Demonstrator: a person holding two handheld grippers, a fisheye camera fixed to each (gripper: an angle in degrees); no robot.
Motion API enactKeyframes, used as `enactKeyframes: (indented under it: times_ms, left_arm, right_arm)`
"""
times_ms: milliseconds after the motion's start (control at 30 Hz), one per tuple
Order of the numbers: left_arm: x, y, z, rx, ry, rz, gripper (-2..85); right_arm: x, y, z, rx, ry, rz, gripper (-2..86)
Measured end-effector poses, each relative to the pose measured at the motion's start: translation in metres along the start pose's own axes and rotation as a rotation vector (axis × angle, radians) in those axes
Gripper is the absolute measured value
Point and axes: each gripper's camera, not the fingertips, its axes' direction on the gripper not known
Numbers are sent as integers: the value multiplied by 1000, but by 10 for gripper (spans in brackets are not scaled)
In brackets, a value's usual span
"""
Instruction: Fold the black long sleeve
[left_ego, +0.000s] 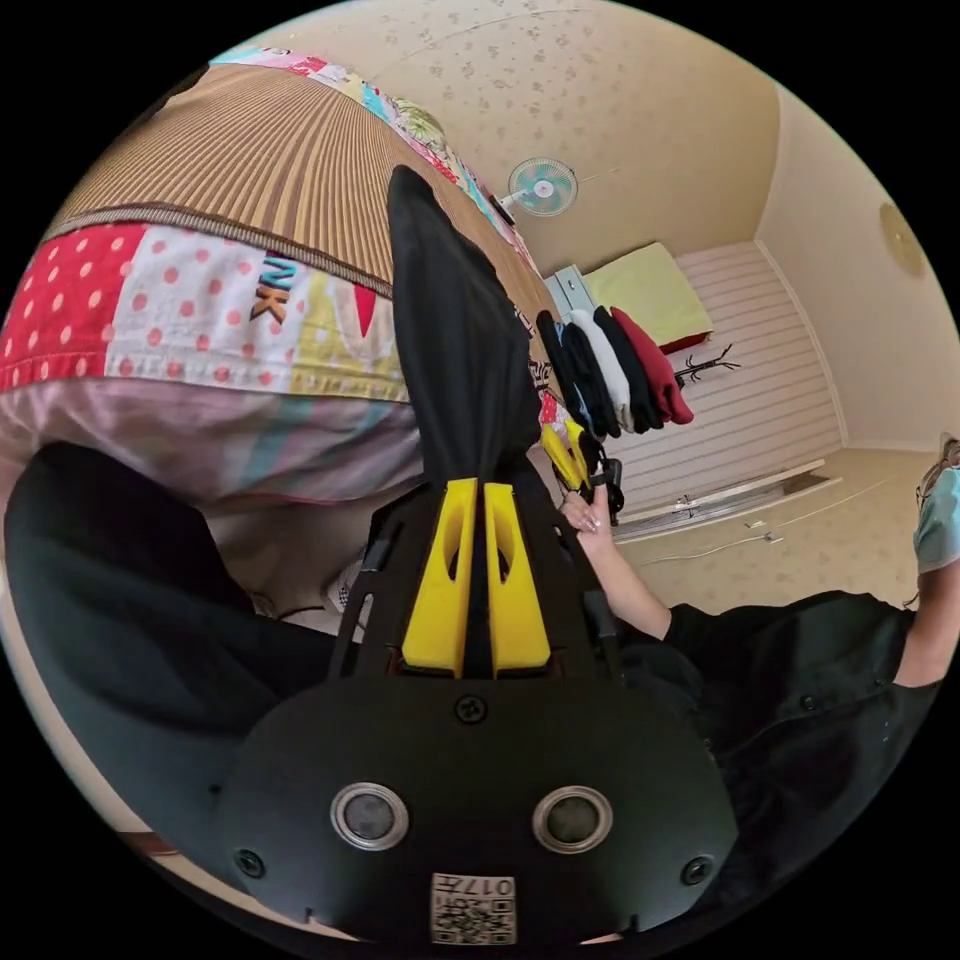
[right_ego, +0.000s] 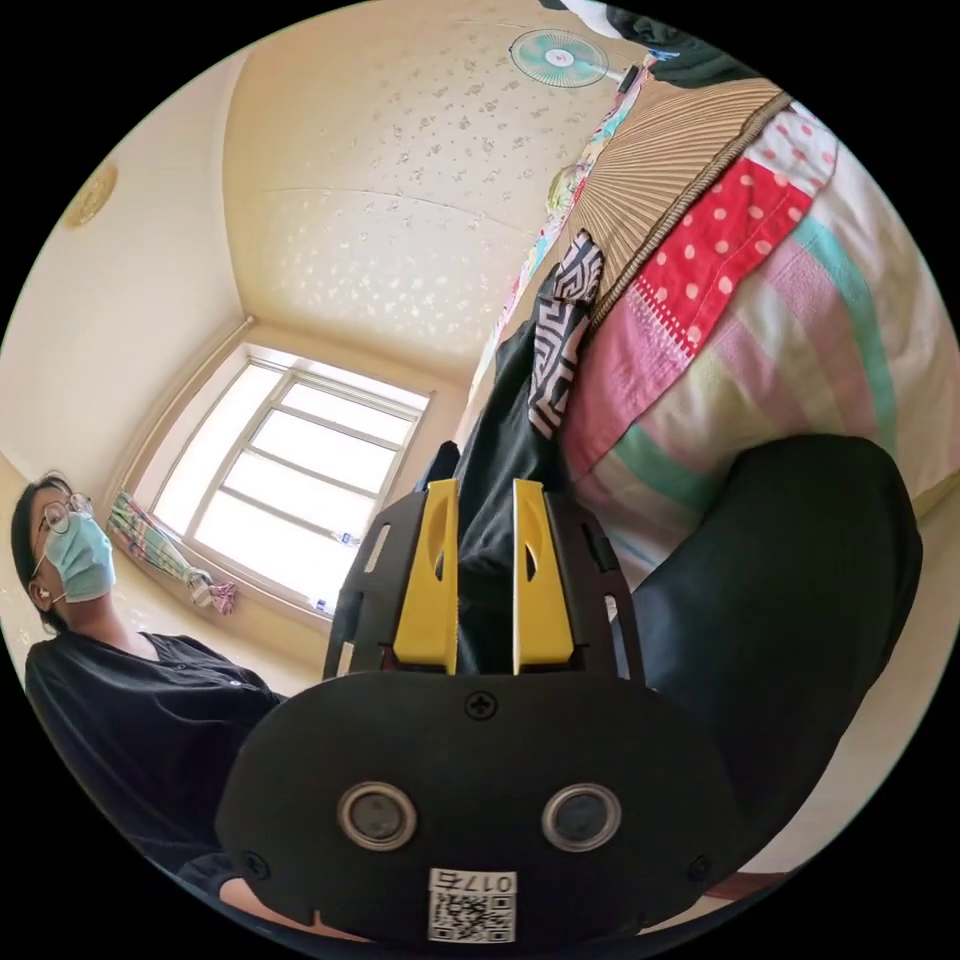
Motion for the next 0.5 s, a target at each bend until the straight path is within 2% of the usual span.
enactKeyframes:
  times_ms: [133,267,400,500]
  left_arm:
    - [-6,-2,-34,61,-77,-4,-4]
    - [17,-27,-58,106,-149,103,12]
    - [44,-48,-36,29,-185,220,32]
    - [64,-55,1,-46,-158,279,40]
  right_arm:
    - [-20,-8,34,-80,211,25,80]
    - [-40,-3,54,-82,405,17,40]
    - [-45,-4,69,-133,364,-28,18]
    - [-59,4,64,-101,219,-137,20]
